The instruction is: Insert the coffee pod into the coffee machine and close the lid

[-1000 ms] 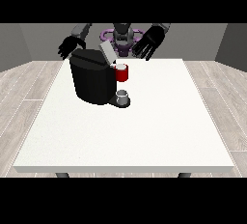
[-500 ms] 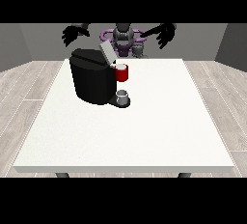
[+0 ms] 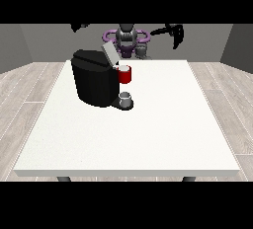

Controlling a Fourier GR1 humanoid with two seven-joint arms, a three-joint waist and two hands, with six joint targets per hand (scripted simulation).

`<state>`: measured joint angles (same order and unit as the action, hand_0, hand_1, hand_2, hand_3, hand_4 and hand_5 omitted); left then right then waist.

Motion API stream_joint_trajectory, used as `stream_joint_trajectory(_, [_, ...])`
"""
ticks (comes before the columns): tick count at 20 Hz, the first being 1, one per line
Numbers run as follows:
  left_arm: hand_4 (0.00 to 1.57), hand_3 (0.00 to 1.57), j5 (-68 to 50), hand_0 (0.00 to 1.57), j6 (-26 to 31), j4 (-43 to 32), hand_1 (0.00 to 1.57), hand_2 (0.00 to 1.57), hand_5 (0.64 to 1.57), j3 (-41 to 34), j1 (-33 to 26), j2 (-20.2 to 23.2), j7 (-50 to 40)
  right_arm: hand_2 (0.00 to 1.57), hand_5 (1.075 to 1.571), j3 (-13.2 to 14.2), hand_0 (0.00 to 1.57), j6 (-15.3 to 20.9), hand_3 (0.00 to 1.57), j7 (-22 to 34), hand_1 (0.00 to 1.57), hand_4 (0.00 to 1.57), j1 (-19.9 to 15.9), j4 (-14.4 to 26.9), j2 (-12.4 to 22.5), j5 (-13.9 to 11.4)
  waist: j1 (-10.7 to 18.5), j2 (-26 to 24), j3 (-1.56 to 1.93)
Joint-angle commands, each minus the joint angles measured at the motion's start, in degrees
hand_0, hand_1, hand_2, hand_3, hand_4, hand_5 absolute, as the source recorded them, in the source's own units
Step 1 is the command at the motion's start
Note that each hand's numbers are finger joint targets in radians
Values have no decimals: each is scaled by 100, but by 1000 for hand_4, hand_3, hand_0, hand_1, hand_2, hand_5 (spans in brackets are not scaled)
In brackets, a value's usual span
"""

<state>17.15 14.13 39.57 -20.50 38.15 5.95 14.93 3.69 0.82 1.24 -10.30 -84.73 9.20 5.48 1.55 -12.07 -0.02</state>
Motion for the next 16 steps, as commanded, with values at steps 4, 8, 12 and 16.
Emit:
stream_joint_trajectory(4, [0, 0, -329, 0, 101, 539, 0, 0, 1571, 176, -824, -551, 28, 0, 1571, -39, 0, -414, 0, 349, 0, 0, -169, -55, 351, -3, 445, -204, 3])
stream_joint_trajectory(8, [27, 0, -772, 0, 405, 977, 0, 0, 1571, 116, -805, -525, -456, 0, 1571, -259, 0, -33, 0, 54, 0, 215, -388, 235, 79, -500, 731, 47, 4])
stream_joint_trajectory(12, [88, 0, -1020, 0, 436, 1728, 0, 0, 1571, 436, -1239, -583, -671, 0, 1571, -146, 0, -314, 0, 141, 0, 123, -527, 471, 163, -349, 815, 90, 4])
stream_joint_trajectory(16, [103, 0, -1036, 0, 199, 2199, 0, 0, 1571, 663, -1549, -577, -517, 0, 1571, -179, 0, -214, 0, -195, 0, 0, -739, 611, -202, -281, 666, 505, 3])
